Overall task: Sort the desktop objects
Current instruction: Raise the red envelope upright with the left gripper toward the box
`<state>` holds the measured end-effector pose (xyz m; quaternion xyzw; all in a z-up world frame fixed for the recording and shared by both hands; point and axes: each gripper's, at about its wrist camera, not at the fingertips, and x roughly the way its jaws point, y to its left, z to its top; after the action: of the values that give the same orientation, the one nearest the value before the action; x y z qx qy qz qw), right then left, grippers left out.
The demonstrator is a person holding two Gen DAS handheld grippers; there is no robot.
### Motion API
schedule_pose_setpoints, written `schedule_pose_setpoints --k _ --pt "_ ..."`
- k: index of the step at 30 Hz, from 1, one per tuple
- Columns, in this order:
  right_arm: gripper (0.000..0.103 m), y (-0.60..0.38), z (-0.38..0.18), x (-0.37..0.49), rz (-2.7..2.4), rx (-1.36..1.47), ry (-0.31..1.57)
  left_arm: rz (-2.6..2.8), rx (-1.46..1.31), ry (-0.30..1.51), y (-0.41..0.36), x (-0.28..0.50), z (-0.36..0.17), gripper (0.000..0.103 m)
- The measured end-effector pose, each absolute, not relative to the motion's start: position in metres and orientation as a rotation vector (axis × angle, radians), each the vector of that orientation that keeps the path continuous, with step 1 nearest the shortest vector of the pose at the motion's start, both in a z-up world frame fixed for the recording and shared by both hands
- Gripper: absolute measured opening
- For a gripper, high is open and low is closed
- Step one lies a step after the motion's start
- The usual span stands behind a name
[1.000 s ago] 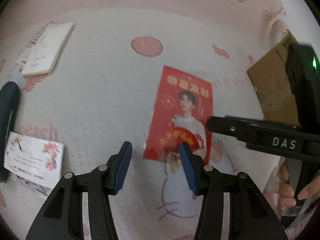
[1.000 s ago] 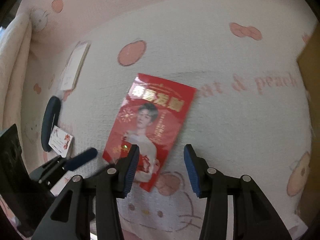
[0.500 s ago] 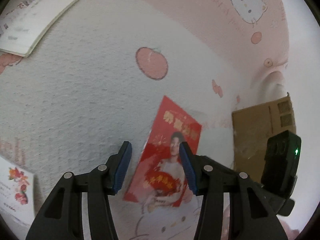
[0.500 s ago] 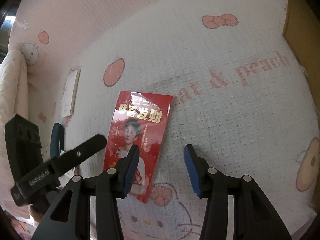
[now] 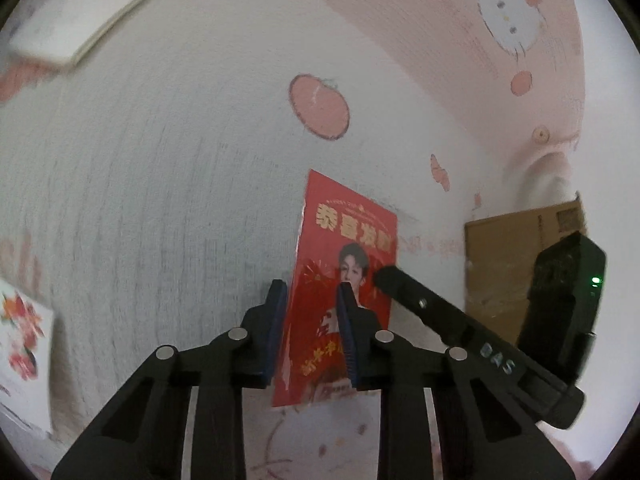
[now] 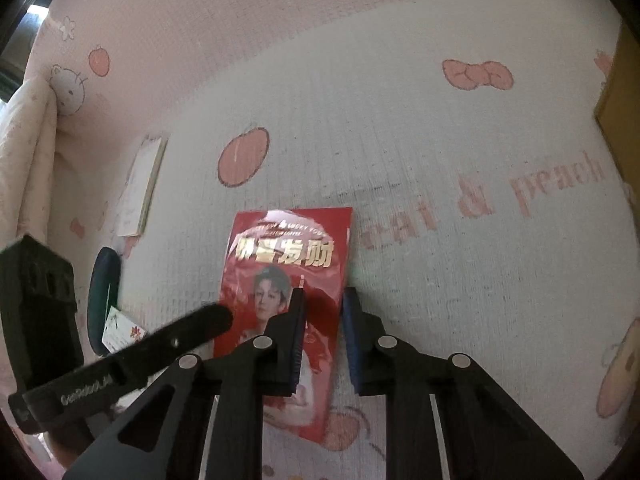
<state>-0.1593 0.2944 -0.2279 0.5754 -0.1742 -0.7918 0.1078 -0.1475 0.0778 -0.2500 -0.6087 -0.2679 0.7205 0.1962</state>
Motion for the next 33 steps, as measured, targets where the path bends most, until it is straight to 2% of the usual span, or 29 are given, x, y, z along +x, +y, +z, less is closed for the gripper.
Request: schedule_pose_setpoints --k 6,12,15,18,21,25,31,33 --pt "0.016 0.291 -0.228 -0.170 -2.312 1.697 -0.506 2.028 -1.730 -0.784 0.082 -0.148 -0.251 0.028" --pt "0.016 0.286 -0.227 -0.180 -2.268 1.743 -0.414 2.004 -1.756 -0.844 0.078 -0.158 -0.253 0.028" --pt "0.016 0.294 -0.229 -0.176 -2.210 1.775 -0.459 1.997 -1.746 -0.886 0.073 -0.155 -0.256 0.026" --pt "0.016 0.300 -0.232 -0.171 -2.162 1.799 -0.515 2.039 -1.755 -0.830 0.077 -0.152 -0.254 0.019" --pt "0.017 0.298 -0.232 -0.172 -2.152 1.821 -0.512 2.092 -1.768 -0.730 0.086 -0.150 -0.248 0.018" --pt "0.017 0.288 -0.228 -0.170 -2.188 1.815 -0.395 2.149 -1.779 -0.618 0.096 -0.144 -0.240 0.018" --pt "0.017 0.290 -0.217 -0.161 -2.255 1.762 -0.316 2.124 -1.741 -0.701 0.098 -0.130 -0.231 0.017" --pt "0.017 0.299 -0.207 -0.158 -2.273 1.733 -0.342 2.131 -1.704 -0.717 0.098 -0.129 -0.221 0.015"
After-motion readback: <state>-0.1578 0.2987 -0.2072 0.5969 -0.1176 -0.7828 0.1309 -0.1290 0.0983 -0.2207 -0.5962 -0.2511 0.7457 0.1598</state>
